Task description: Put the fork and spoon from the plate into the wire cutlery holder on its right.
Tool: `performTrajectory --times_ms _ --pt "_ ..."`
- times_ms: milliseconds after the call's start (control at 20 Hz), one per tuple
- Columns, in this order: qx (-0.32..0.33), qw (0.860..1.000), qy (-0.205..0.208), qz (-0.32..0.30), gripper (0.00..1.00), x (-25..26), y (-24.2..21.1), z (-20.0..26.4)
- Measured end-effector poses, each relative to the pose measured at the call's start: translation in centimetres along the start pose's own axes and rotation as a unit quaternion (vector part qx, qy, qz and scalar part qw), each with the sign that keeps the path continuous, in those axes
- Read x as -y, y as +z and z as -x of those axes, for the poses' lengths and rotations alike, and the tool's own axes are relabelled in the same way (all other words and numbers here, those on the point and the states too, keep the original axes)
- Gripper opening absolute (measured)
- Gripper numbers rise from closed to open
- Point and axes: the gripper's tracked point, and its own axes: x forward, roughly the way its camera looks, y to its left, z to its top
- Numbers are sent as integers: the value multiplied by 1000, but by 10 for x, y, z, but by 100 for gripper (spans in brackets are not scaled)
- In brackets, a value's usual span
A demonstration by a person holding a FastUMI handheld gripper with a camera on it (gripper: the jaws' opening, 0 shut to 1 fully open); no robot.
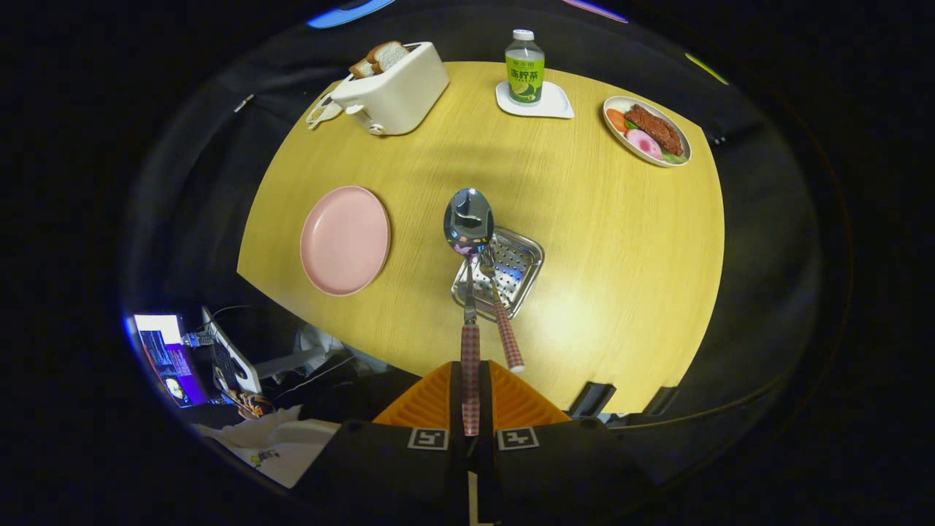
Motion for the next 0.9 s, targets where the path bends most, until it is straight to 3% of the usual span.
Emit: performTrajectory --times_ms 200,600,900 --pt "-70 996 -5 49 10 27 -10 2" --pt "-182 975 -18 127 10 58 -15 -20" --pt "-244 964 -5 107 9 55 -11 -46"
